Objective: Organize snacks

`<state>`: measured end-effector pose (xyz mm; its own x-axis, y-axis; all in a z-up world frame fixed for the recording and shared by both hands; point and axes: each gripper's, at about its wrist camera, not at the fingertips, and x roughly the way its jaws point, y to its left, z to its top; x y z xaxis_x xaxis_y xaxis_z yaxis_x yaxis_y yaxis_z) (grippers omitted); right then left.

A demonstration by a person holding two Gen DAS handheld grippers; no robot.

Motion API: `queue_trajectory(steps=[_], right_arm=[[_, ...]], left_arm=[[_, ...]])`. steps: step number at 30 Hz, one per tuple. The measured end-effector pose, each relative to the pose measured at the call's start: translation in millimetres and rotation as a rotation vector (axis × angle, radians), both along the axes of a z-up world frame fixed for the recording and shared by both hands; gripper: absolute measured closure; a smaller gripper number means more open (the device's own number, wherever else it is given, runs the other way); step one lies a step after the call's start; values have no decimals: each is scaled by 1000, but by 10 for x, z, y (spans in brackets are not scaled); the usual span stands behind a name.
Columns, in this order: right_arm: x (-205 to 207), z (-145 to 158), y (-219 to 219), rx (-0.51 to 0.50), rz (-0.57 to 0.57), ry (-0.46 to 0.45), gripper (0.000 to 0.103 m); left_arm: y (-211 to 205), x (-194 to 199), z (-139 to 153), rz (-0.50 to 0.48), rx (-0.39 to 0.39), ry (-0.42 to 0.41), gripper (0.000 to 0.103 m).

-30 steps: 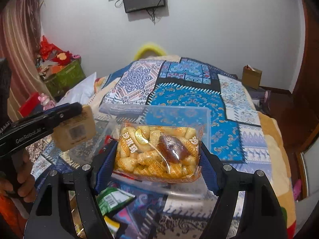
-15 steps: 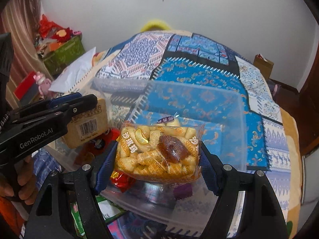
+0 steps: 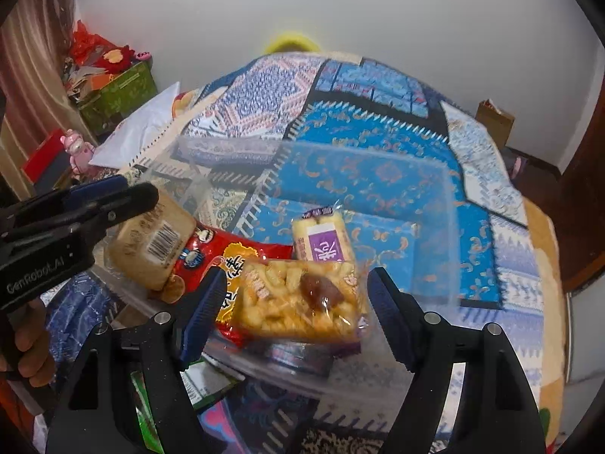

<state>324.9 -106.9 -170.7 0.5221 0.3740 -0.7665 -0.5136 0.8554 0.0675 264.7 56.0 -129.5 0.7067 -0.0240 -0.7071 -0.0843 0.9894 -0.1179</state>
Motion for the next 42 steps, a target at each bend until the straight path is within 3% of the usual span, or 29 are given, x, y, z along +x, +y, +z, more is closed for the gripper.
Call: queue_trajectory(steps=[11, 16, 23, 33, 39, 42], right_arm=[[-497, 503, -172, 36, -1, -125, 27], [-738, 581, -265, 59, -5, -147, 26], [-988, 445, -423, 77, -19, -116, 25], [-1199, 12, -552, 60, -32, -5, 25], [-1408, -293, -520, -9, 14, 45, 25], [-1450, -381, -519, 11, 32, 66, 20]], left_arm=[[-40, -553, 504, -14, -3, -86, 38], [-75, -858, 594, -22, 11, -99, 34], [-101, -1139, 398, -35, 15, -38, 34], [-83, -1341, -197, -42, -15, 112, 34], [-72, -1404, -361, -49, -45, 140, 34], [-68, -1362, -380, -50, -65, 140, 34]])
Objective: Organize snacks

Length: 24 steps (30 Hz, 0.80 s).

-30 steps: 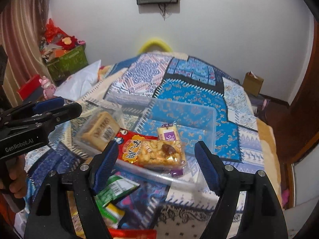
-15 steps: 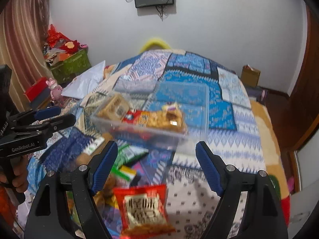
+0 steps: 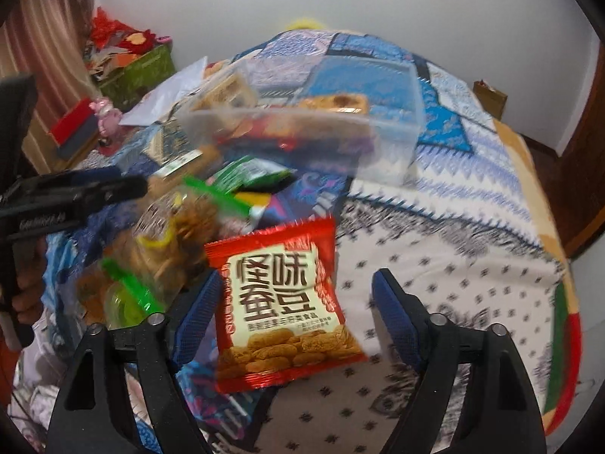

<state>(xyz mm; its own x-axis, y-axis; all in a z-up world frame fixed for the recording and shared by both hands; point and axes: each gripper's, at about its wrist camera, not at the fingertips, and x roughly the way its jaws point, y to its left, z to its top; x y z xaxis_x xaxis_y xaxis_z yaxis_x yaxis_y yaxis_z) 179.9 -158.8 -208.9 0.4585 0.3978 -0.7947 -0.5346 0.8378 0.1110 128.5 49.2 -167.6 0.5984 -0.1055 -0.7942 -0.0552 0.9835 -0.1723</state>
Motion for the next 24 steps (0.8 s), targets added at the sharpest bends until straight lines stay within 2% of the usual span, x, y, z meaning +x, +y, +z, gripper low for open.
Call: queue_trajectory(steps=[8, 12, 16, 21, 24], right_arm=[[93, -59, -60, 55, 6, 38, 21], [89, -70, -68, 65, 9, 35, 21], [135, -57, -94, 91, 4, 41, 32], [225, -27, -131, 99, -48, 41, 32], [212, -3, -132, 112, -31, 64, 32]], left_arm=[[-36, 299, -163, 8, -24, 39, 35], [-13, 449, -252, 11, -59, 77, 44], [22, 515, -331, 2, -108, 108, 52], [48, 461, -334, 2, -118, 95, 61], [97, 397, -329, 8, -123, 88, 64]])
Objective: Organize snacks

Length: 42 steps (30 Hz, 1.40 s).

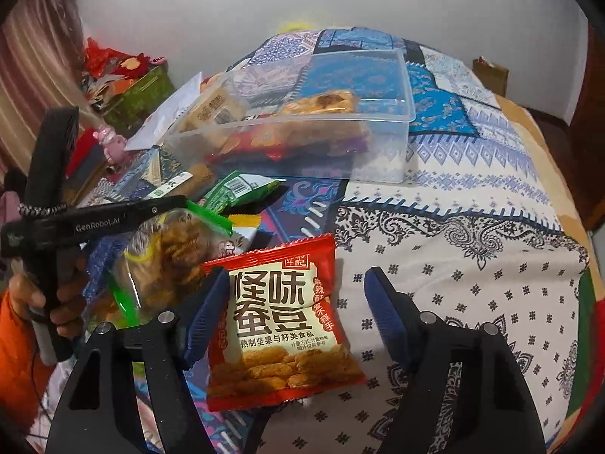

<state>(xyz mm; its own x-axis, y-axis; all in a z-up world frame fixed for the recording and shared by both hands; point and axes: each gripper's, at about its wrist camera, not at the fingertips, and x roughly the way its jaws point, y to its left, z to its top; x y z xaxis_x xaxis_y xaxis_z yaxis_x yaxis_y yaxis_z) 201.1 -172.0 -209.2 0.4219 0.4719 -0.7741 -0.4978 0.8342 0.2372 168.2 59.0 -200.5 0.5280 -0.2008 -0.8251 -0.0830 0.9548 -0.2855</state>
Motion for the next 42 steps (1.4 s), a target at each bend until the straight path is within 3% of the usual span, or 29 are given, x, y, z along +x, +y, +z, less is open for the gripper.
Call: queue_trajectory(steps=[7, 12, 14, 20, 32, 42], right_arm=[[-160, -60, 79, -40, 61, 12, 32], [-105, -165, 95, -61, 37, 27, 34], [-98, -146, 78, -43, 30, 27, 39], [-144, -44, 33, -47, 7, -13, 41], [35, 487, -98, 12, -65, -149, 41], [413, 769, -56, 49, -117, -239, 41]], left_arm=[[62, -226, 43, 9, 30, -16, 65], [90, -384, 82, 23, 38, -26, 65], [89, -432, 109, 29, 41, -35, 65], [54, -539, 315, 32, 50, -92, 65], [-54, -503, 884, 19, 60, -242, 65], [-196, -89, 1187, 1, 70, -321, 65]])
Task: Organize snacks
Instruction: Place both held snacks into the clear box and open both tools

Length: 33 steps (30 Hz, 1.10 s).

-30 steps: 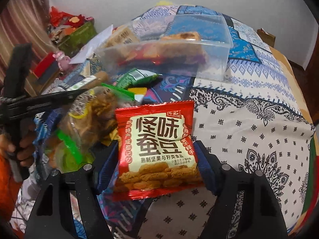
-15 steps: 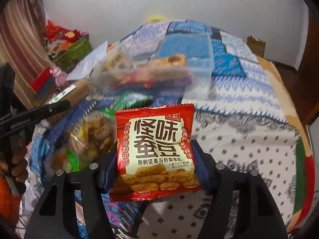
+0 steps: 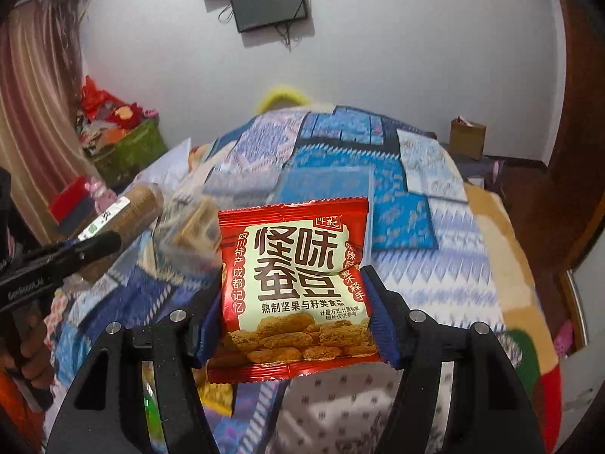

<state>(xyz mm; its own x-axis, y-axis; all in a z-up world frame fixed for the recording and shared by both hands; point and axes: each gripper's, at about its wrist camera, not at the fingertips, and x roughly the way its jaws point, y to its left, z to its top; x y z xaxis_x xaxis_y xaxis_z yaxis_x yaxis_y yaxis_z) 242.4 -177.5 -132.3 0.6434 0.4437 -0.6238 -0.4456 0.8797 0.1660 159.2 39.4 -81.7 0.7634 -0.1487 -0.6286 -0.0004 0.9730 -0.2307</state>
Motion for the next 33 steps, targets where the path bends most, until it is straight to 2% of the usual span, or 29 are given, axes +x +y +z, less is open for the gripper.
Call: queue_trajectory(steps=[14, 24, 33], right_arm=[[706, -66, 193, 15, -26, 27, 41], [1155, -271, 356, -8, -27, 96, 41], [1328, -450, 499, -71, -7, 138, 41]], left_arm=[[-120, 823, -102, -2, -10, 35, 65], [-146, 1346, -498, 12, -2, 136, 65], [-138, 1566, -830, 7, -4, 226, 65]])
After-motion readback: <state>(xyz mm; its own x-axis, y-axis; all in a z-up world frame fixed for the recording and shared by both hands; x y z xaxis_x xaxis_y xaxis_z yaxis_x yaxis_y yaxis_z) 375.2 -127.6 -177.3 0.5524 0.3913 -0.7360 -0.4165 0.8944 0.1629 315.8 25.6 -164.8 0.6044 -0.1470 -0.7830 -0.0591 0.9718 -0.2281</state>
